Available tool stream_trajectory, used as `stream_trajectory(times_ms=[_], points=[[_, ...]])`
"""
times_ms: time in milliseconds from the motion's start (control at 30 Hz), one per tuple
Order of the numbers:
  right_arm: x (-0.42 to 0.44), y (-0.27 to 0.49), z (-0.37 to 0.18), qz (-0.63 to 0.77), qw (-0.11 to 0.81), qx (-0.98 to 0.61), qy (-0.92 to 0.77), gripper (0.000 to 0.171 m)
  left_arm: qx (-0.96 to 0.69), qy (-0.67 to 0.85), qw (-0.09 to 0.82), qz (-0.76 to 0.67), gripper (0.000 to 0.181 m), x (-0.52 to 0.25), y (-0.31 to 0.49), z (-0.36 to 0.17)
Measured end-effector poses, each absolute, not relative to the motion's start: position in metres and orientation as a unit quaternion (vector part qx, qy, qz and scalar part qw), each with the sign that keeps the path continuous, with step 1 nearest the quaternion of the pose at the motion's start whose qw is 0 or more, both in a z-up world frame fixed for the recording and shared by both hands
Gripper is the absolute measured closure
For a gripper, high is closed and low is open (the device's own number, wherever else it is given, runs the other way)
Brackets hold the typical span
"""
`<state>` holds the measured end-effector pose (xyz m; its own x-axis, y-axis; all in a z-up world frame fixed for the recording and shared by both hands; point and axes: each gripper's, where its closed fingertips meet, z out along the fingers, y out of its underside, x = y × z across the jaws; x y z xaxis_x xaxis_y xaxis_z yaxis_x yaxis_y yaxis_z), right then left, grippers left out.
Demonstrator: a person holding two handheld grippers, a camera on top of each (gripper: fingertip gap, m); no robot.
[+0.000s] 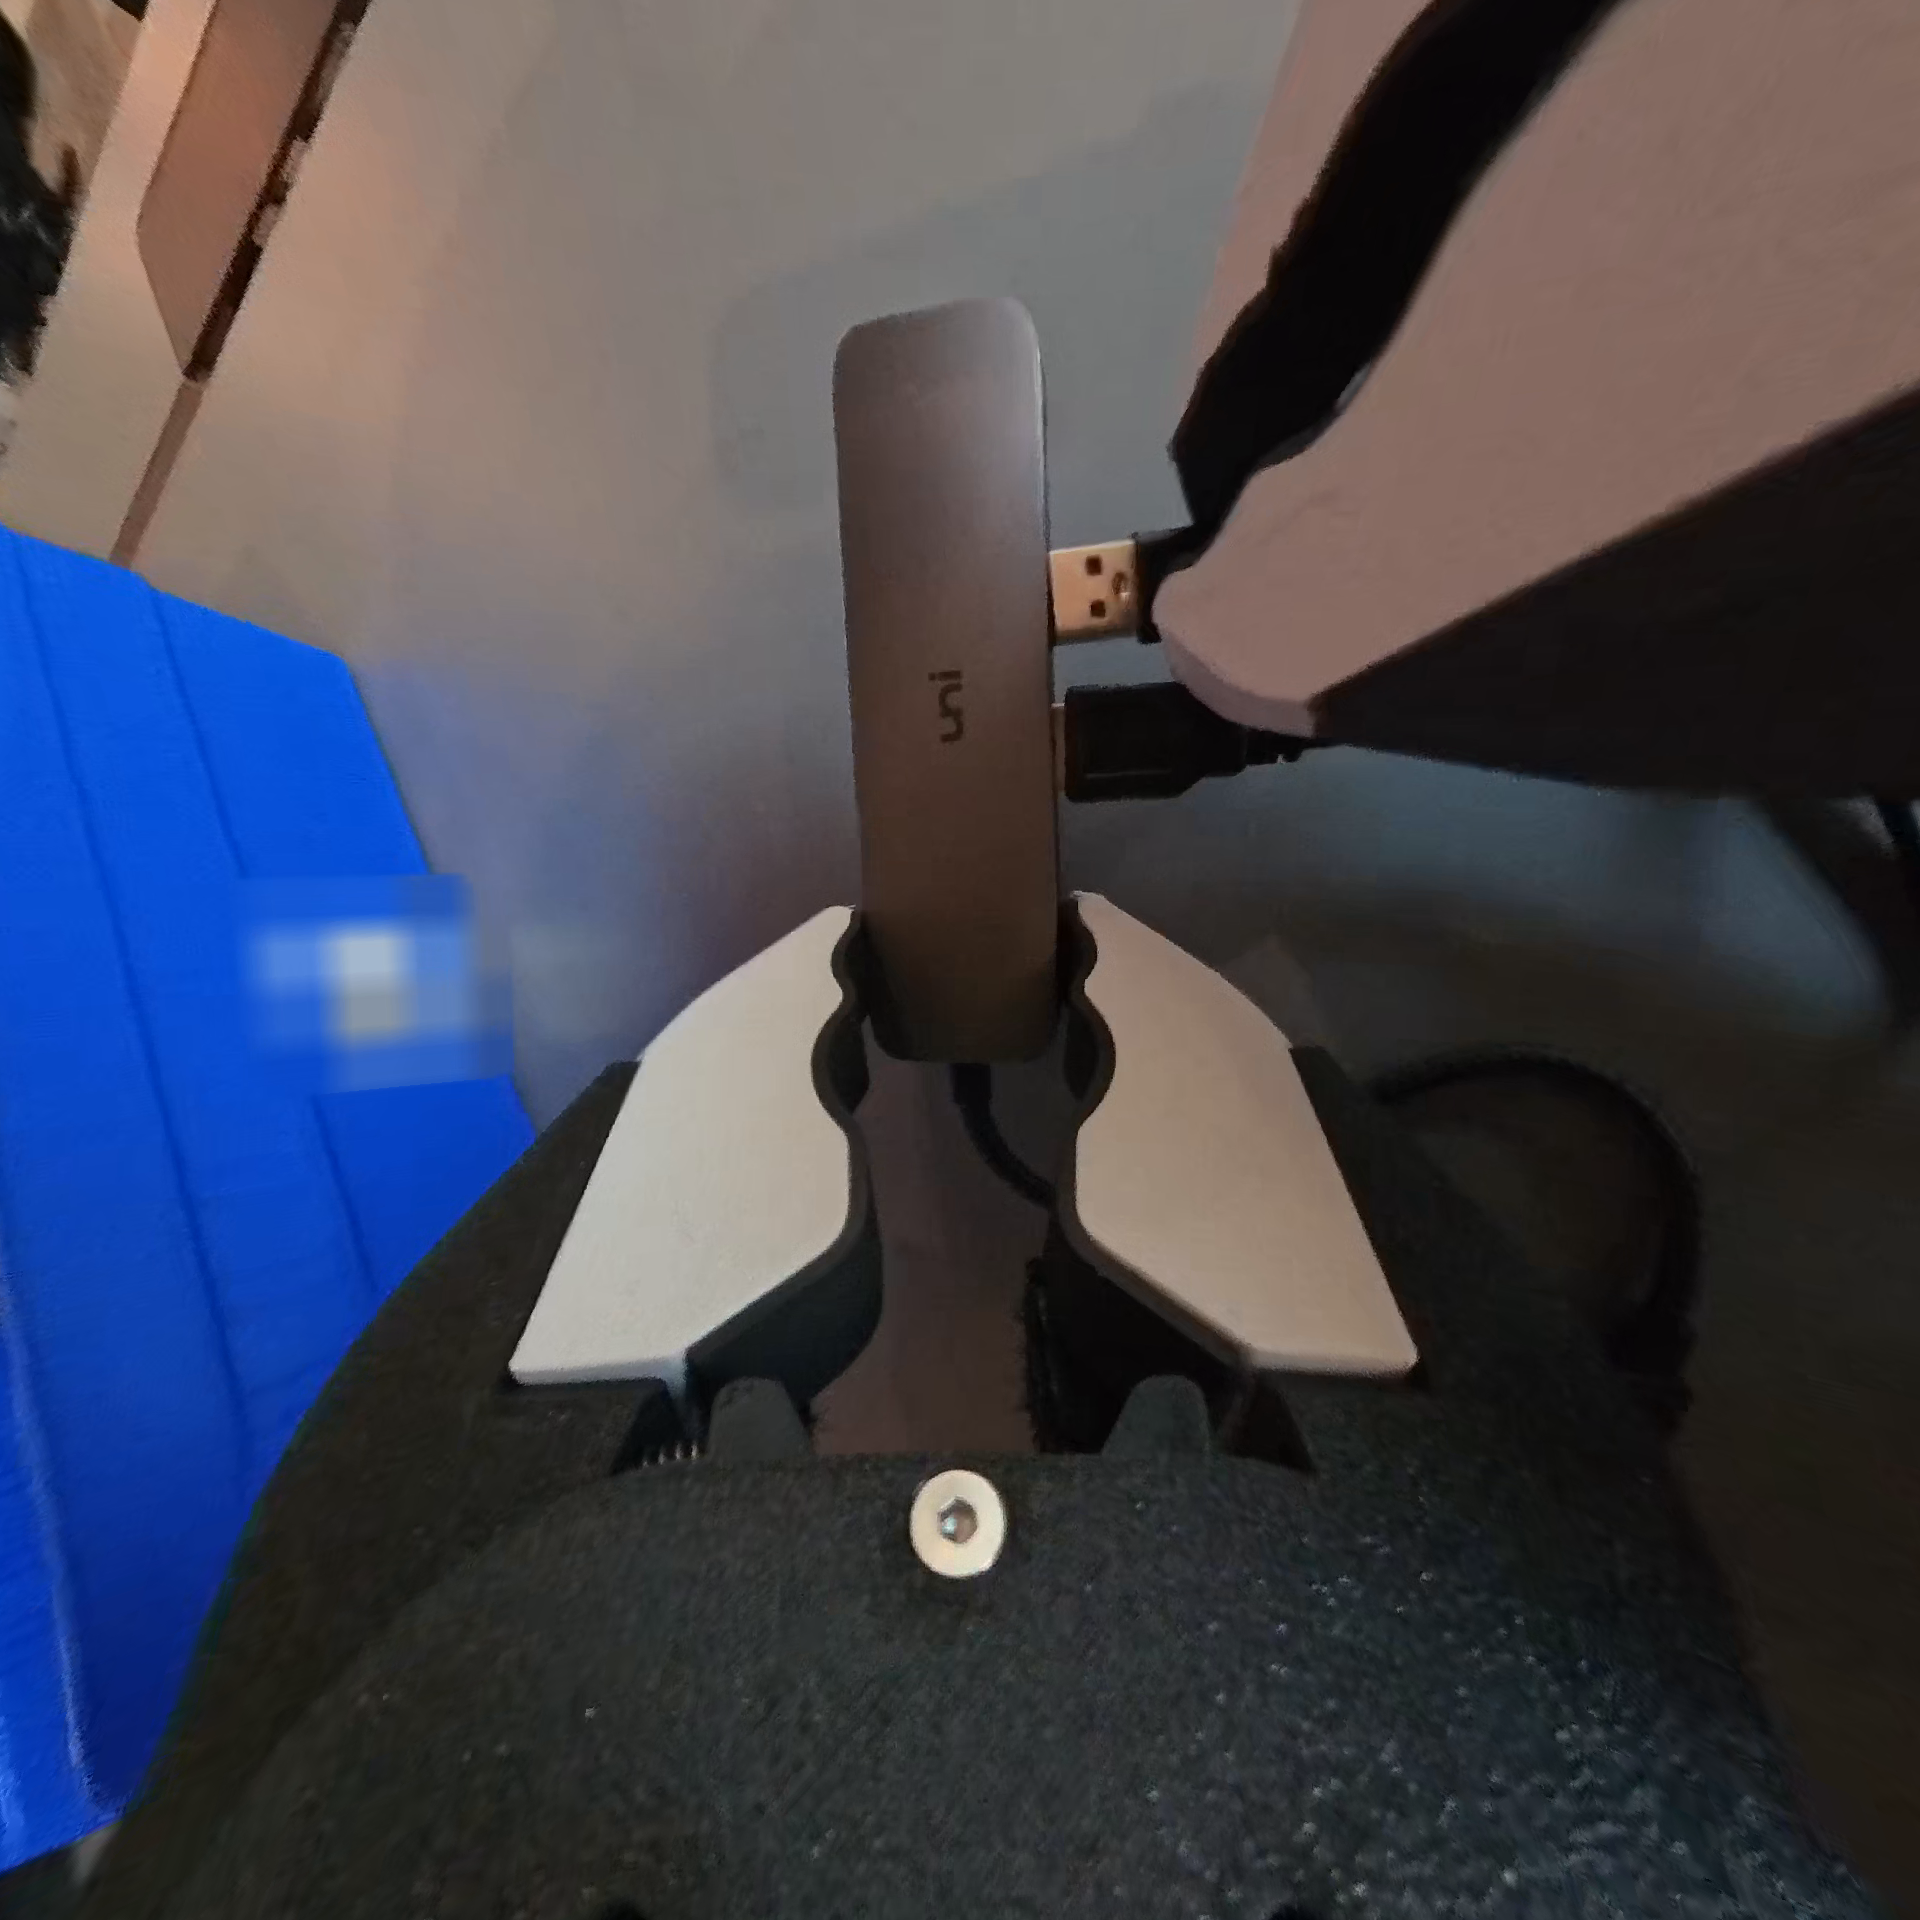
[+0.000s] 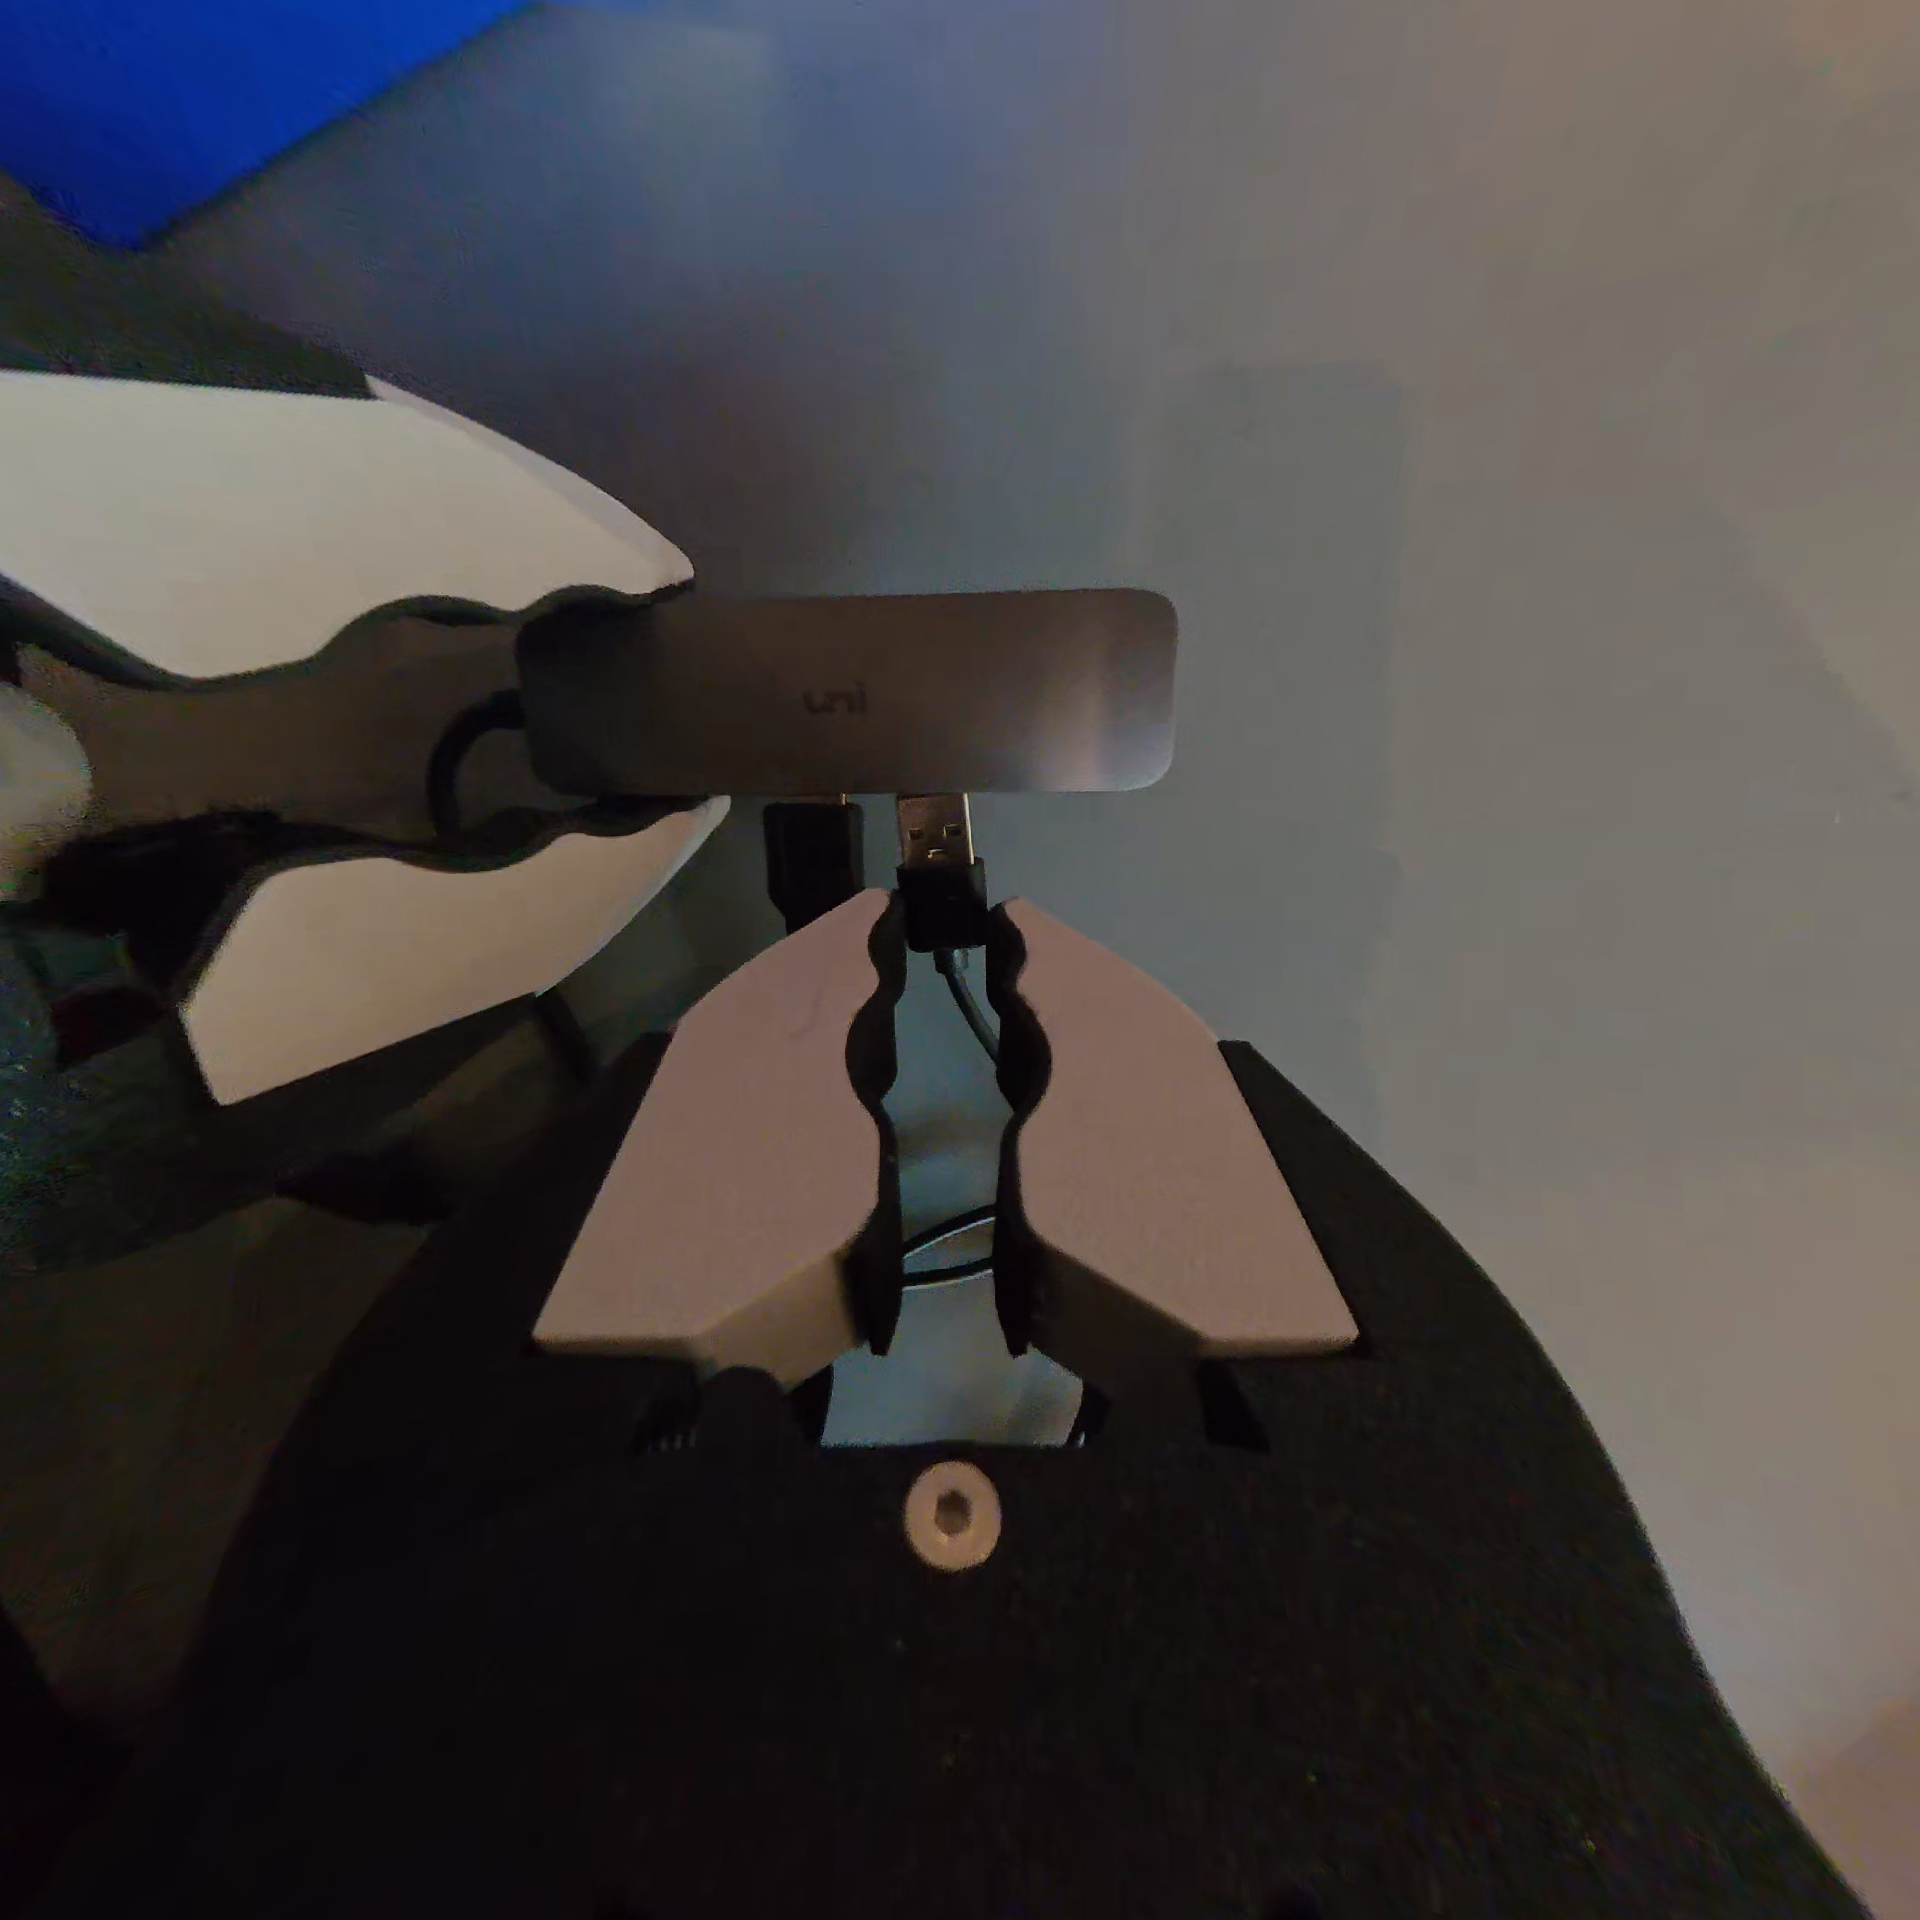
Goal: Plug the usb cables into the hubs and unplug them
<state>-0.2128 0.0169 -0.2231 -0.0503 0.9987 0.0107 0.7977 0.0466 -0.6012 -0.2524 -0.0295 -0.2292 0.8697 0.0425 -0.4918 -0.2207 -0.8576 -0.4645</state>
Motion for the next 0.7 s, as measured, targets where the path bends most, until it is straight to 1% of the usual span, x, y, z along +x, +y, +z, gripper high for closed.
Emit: stream_trajectory(times_ms=[100, 200, 367, 533, 600, 700], points=[[-0.209, 0.016, -0.222, 0.222, 0.218, -0.652, -0.692, 0.158, -0.920, 0.068, 0.266, 0.279, 0.146, -0.251, -0.029, -0.228], [-0.207, 0.015, -0.215, 0.250, 0.230, -0.653, -0.677, 0.157, -0.900, 0.068, 0.310, 0.299, 0.146, -0.250, -0.027, -0.222], [-0.201, 0.011, -0.206, 0.250, 0.294, -0.621, -0.682, 0.157, -0.861, 0.082, 0.348, 0.362, 0.146, -0.244, -0.031, -0.212], [-0.199, 0.009, -0.203, 0.289, 0.323, -0.596, -0.676, 0.158, -0.858, 0.092, 0.338, 0.374, 0.146, -0.243, -0.030, -0.213], [-0.199, 0.008, -0.205, 0.308, 0.312, -0.602, -0.667, 0.158, -0.863, 0.088, 0.331, 0.371, 0.146, -0.244, -0.030, -0.215], [-0.198, 0.010, -0.210, 0.315, 0.286, -0.617, -0.662, 0.157, -0.855, 0.097, 0.305, 0.407, 0.146, -0.245, -0.030, -0.213]])
